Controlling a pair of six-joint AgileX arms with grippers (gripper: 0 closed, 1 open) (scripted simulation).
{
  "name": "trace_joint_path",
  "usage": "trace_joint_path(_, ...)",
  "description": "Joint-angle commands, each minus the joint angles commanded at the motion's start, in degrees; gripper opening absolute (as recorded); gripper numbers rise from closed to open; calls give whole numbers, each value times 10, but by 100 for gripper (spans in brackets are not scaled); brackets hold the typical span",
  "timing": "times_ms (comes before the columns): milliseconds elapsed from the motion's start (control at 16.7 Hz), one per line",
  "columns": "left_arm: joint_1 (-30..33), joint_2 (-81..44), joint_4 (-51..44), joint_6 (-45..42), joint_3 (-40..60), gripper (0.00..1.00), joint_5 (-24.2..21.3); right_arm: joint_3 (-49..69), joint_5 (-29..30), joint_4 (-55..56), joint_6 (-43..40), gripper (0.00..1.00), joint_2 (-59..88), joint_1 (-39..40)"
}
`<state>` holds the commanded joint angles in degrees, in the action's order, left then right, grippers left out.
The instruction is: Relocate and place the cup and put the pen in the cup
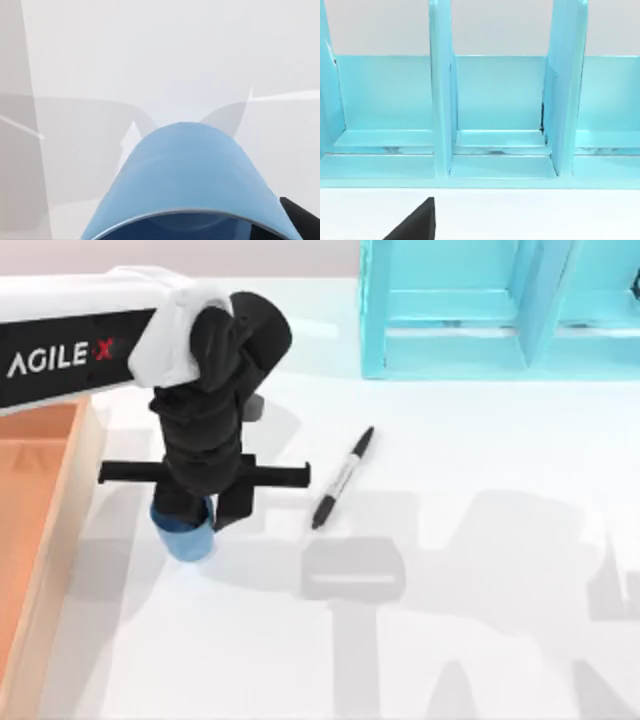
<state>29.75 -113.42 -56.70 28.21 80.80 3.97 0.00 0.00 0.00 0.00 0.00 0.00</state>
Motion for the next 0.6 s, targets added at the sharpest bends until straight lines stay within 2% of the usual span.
trace_joint_path(60, 0, 0, 0, 0, 0, 0, 0, 0, 0, 0, 0, 100, 0, 0)
trace_joint_path(600, 0, 0, 0, 0, 0, 68, 0, 0, 0, 0, 0, 100, 0, 0)
